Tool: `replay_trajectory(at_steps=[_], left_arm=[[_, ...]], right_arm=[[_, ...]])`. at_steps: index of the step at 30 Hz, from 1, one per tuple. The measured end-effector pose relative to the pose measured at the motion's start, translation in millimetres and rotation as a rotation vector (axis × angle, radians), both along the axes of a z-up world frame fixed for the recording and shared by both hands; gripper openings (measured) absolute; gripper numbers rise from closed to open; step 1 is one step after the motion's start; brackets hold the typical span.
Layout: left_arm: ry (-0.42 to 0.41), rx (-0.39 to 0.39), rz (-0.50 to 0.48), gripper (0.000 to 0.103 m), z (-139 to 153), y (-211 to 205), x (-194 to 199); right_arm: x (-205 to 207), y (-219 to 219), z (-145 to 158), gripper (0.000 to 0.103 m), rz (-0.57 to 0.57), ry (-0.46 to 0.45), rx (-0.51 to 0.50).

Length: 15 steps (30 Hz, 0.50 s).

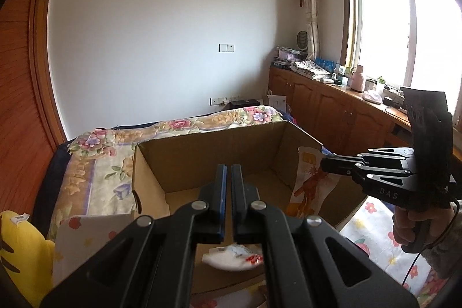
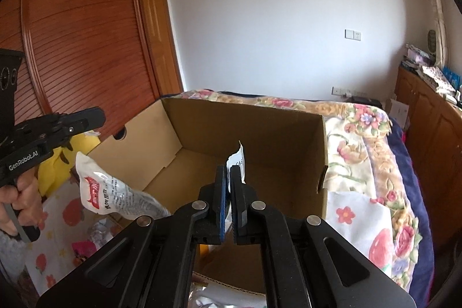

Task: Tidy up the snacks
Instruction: 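Open the left tool to drop the white packet into the box, then lower the left tool to the pink bag while the right tool grasps the granola bar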

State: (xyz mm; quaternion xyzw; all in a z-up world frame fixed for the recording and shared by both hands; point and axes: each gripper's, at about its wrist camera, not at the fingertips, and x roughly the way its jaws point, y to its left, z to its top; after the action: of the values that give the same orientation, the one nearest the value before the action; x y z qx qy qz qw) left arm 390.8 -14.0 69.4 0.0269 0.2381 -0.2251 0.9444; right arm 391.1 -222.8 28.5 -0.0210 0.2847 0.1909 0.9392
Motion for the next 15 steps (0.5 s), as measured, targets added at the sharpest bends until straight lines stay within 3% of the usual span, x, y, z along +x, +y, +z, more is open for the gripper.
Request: replay_trajectory(at_steps=[7, 15], left_arm=[[-0.001, 0.009, 0.008, 0.002, -4, 5, -16], [0.008, -0.002, 0.025, 0.004, -4, 20, -36]], right_arm=[[1, -7, -19, 0.003, -0.045, 0.031, -0.051], [-11, -22, -19, 0.015, -0.078, 0.064, -0.04]])
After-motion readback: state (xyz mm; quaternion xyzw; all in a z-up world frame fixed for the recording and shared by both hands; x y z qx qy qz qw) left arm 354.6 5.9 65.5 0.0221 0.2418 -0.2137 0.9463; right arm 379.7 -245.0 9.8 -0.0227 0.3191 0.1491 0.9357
